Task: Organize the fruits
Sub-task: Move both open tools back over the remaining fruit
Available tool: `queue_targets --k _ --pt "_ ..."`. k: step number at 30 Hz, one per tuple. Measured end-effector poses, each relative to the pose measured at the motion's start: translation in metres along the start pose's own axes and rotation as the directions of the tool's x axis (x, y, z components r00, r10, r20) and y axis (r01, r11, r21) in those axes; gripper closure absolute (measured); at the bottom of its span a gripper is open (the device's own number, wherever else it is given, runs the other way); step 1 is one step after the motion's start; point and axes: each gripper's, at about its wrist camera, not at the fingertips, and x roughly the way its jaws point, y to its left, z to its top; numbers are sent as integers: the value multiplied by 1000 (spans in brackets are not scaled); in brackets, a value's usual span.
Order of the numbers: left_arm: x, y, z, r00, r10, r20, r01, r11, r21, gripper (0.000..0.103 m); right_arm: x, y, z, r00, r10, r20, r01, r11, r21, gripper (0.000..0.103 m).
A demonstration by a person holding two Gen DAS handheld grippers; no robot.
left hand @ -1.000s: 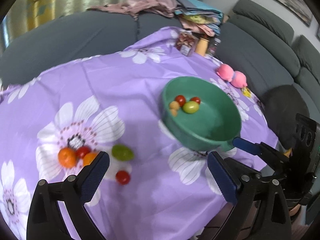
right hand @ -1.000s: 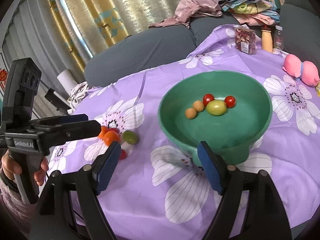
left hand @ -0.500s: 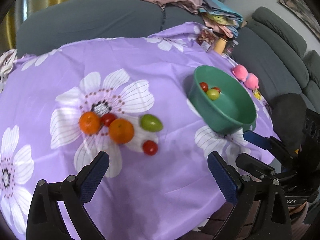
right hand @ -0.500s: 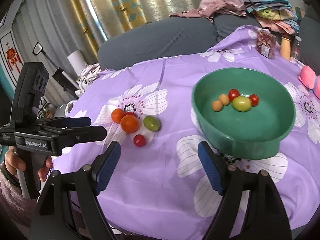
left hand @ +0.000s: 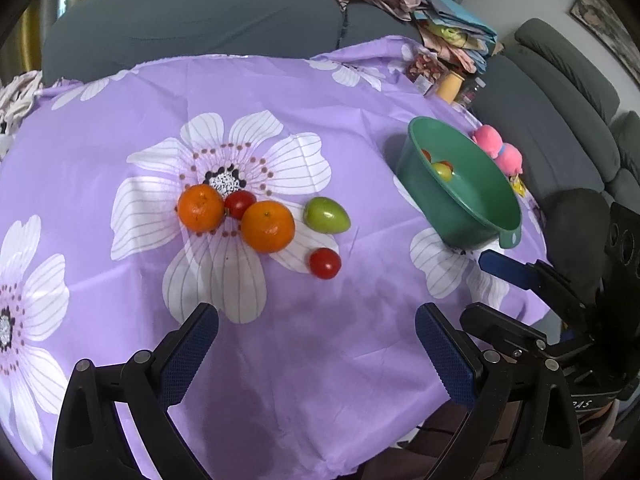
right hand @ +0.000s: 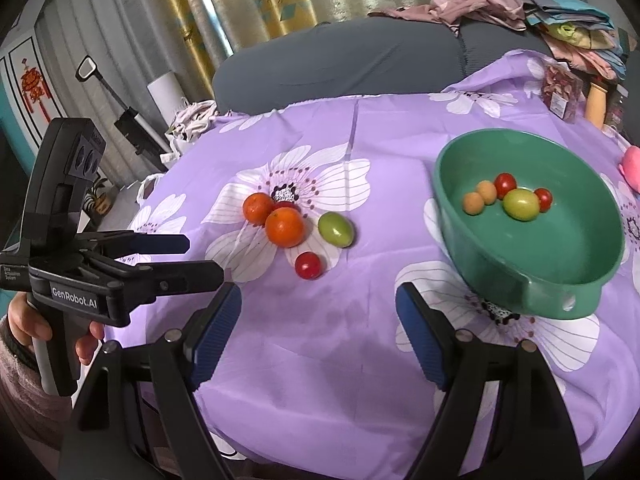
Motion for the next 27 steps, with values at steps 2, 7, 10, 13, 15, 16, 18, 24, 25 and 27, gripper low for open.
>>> queue_targets --k 2,7,10,13,15,16,18,24,25,27 --pt "1 2 0 1000 -5 -4 5 1000 -4 5 2 3 0 1000 0 -5 0 1000 -7 23" --pt "6 6 -3 999 -41 -19 41 999 -19 5 9 7 2 1000 -7 -27 6 1000 -17 23" --pt "7 9 -3 999 -50 -20 50 999 -20 5 12 9 2 999 -9 -35 8 1000 -22 23" --pt "7 11 -4 998 -56 -19 55 998 -28 5 15 13 4 999 -9 -43 8 999 -32 23" --pt "7 13 -5 998 -60 -18 59 998 -33 5 17 15 5 999 -8 -48 6 999 -38 23" --pt "7 14 -5 998 -63 -19 62 997 -36 5 19 16 5 999 -7 -52 5 999 -42 23" --pt "7 17 -5 997 -70 -21 69 997 -43 5 20 18 5 998 -5 -56 3 999 -48 23" --pt "7 25 -7 997 -79 -23 78 995 -57 5 26 23 5 997 -7 -71 2 998 -60 23" --pt "7 25 -8 997 -77 -23 75 996 -57 5 27 23 5 997 -8 -73 3 998 -62 23" --pt "6 26 -9 997 -69 -24 67 996 -57 5 28 24 5 997 -5 -75 0 998 -65 23"
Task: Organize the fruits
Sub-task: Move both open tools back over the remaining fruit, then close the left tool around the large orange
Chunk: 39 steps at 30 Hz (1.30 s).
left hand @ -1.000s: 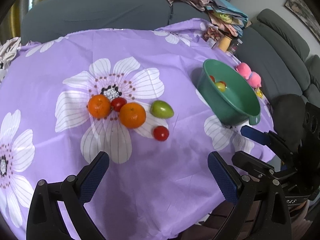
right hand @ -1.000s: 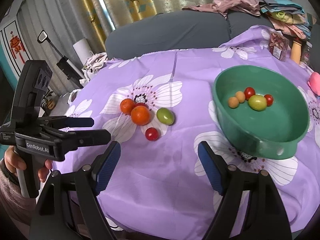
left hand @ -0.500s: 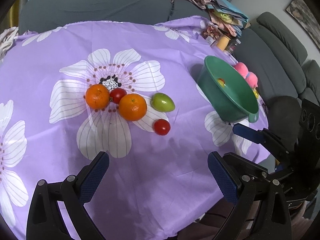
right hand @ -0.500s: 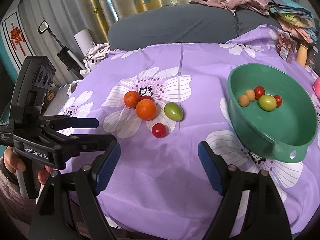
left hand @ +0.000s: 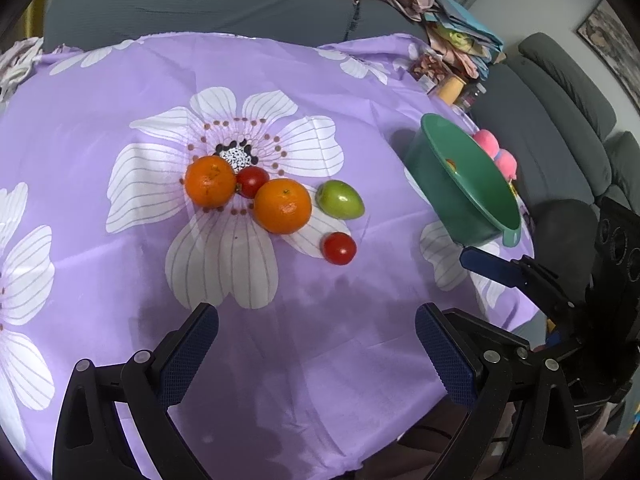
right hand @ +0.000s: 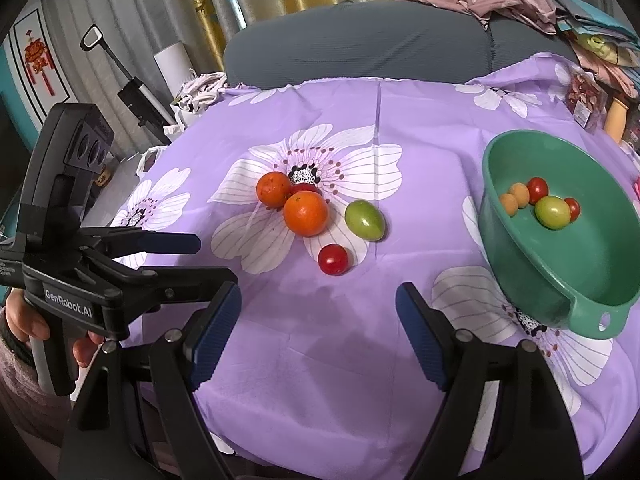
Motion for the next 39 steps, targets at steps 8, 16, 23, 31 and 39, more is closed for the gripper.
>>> queue_targets --k 8,16,23,31,39 --pt "0 2 -6 999 39 2 -39 999 17 5 6 -8 -6 1000 6 -18 -5 1000 14 23" --pt "3 11 -6 1000 14 4 -14 1000 -17 5 14 -11 -9 999 5 -40 -4 1000 23 23" --pt "5 21 -4 1000 3 10 -2 999 -49 5 24 -10 -8 998 10 -63 -9 1000 18 23" --pt "5 34 6 999 -20 44 25 995 -101 5 35 -6 -1 997 36 -75 -36 999 6 23" --pt "16 36 25 999 -30 45 34 996 -81 5 53 0 17 996 69 -63 -70 997 -16 23"
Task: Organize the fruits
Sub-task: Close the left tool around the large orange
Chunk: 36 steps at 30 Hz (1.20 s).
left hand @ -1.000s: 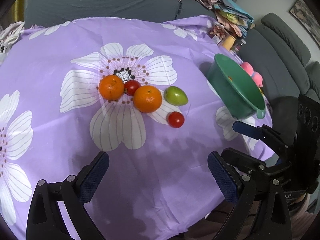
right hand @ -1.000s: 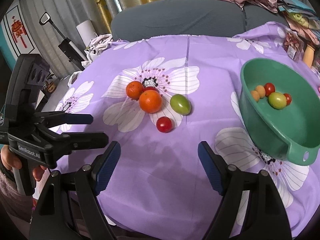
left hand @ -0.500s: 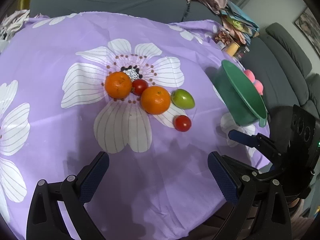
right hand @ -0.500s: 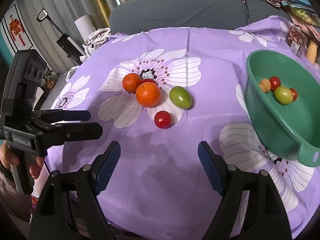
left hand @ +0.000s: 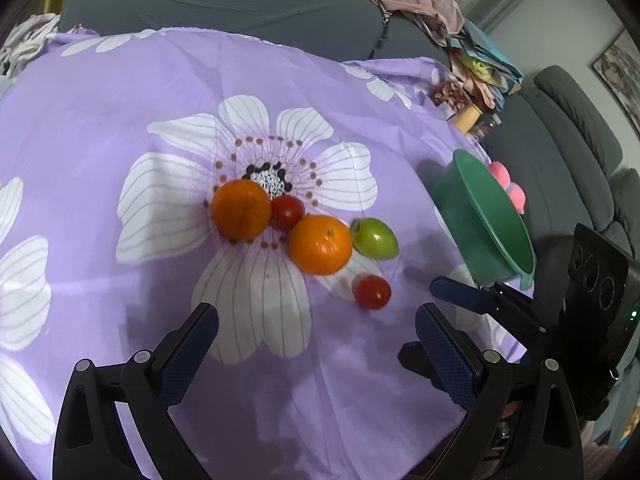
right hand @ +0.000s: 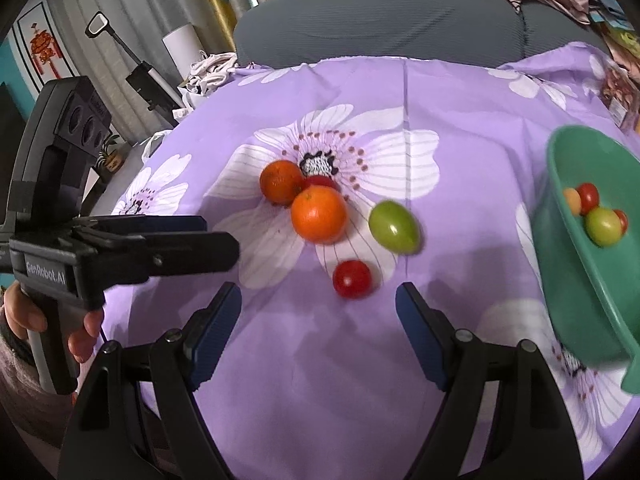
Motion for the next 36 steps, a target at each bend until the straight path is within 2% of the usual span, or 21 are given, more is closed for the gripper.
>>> queue_targets --k 5,12,17,20,23,26,30,31,33,36 --pt "8 2 9 1000 -17 -9 17 1000 7 5 16 -3 11 999 47 -11 -46 999 15 25" --pt "20 4 19 999 -39 -20 39 999 8 5 38 -3 25 996 80 -40 -79 997 7 38" --pt "31 3 26 998 -53 -38 54 998 21 6 50 -4 33 994 96 -59 -96 995 4 41" --pt "36 2 30 997 -62 -48 63 998 27 14 54 -5 37 993 99 -66 -99 995 0 42" --pt "41 2 33 996 -67 -55 68 997 27 16 58 -6 40 992 100 -74 -101 995 -4 44" --pt "45 2 34 995 -74 -63 75 997 26 26 62 -7 41 992 95 -77 -96 995 -9 45" --pt "50 3 35 994 -80 -72 82 997 16 27 64 -11 43 991 101 -88 -101 995 0 49" --pt "50 3 35 994 -81 -70 82 997 16 32 64 -12 43 991 98 -90 -99 995 -1 51" --pt "51 2 35 993 -95 -75 96 995 15 35 64 -11 43 991 94 -92 -96 995 -12 59" --pt "51 0 35 994 -79 -72 81 996 33 36 63 -8 42 993 79 -93 -83 996 -37 59"
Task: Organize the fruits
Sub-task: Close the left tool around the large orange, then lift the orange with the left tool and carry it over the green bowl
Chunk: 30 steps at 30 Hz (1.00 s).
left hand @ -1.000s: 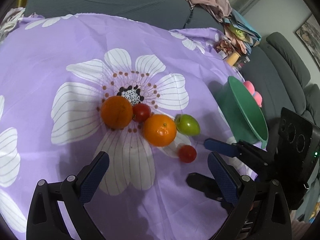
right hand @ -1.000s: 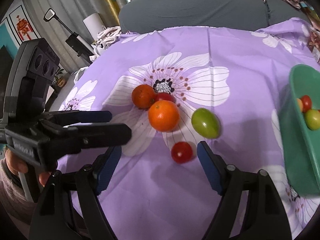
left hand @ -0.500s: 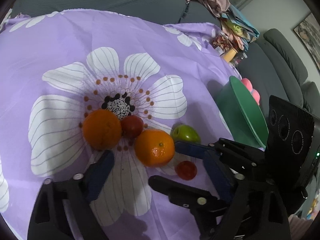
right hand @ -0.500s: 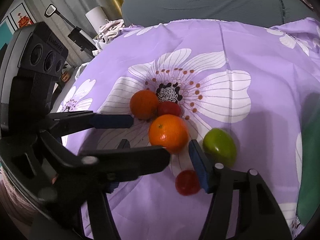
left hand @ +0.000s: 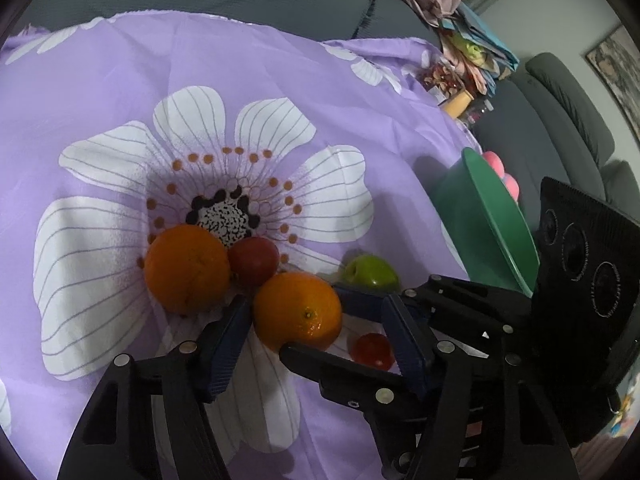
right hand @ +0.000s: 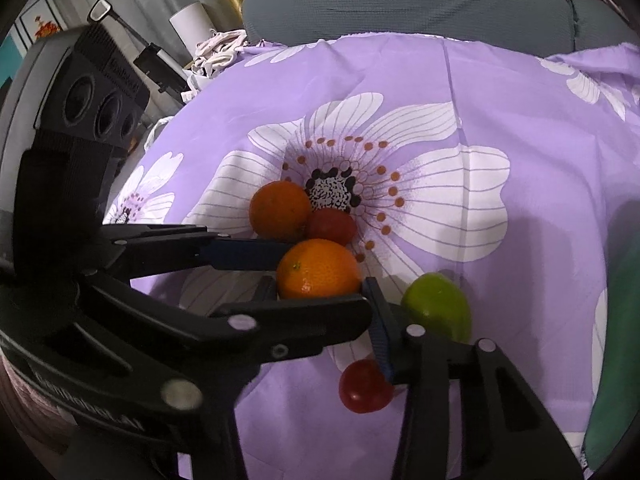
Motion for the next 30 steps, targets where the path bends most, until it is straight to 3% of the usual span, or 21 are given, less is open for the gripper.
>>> queue_targets --k 10,18,30 --pt "-6 -12 -15 1000 9 -2 -9 1000 25 37 -1 2 1 1000 -9 21 10 1000 -16 60" --pt "-8 -32 -40 999 0 -37 2 999 45 37 -16 8 -29 1000 -25 1 25 1000 -19 59" --pt "-39 -62 -50 999 36 28 -39 996 86 37 -53 25 -40 996 -17 86 22 998 -58 59"
